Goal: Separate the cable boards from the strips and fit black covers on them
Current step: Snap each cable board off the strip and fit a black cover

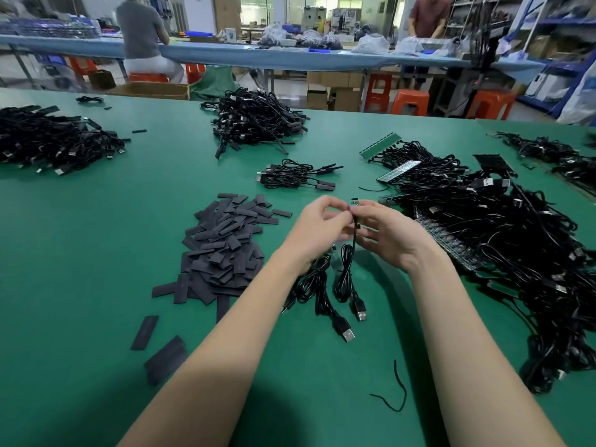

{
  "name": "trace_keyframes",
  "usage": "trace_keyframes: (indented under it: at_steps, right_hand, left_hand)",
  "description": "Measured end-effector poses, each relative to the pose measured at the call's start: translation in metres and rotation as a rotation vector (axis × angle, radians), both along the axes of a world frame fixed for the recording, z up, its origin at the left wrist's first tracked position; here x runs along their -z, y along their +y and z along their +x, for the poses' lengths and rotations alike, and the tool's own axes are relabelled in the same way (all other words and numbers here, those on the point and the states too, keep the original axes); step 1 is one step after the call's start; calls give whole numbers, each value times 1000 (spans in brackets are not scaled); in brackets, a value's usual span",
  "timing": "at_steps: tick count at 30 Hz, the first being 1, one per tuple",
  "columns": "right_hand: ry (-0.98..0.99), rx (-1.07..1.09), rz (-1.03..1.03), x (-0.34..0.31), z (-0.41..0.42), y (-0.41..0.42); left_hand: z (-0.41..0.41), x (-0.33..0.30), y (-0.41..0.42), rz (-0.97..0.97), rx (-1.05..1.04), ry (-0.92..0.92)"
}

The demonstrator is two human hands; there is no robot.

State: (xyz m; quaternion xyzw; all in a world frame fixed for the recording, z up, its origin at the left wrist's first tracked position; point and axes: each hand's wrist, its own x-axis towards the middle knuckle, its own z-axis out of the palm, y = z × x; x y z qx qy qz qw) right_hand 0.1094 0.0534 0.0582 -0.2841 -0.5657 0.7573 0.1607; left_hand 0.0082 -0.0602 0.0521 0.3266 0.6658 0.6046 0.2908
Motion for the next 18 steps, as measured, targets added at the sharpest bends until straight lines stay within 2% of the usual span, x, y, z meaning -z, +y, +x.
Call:
trace_keyframes:
  at_steps: [1, 3, 8, 11, 15, 18]
  right_hand:
    - [6, 10, -22, 2, -1, -2]
    - [-7, 19, -24, 5, -3, -3]
    - [-58, -52, 89, 1, -1, -4]
    - [-36, -85, 195, -7, 2, -3]
    - [-53, 92, 541, -25, -2, -7]
    - [-94, 147, 1004, -35, -15, -19]
  left_hand:
    - [5, 4, -1, 33, 66, -194]
    - [8, 12, -4, 88, 120, -371]
    - [2, 23, -8, 229, 111, -475]
    - [3, 25, -9, 260, 117, -466]
    - [7, 24, -7, 234, 88, -392]
    - [9, 24, -6, 229, 79, -324]
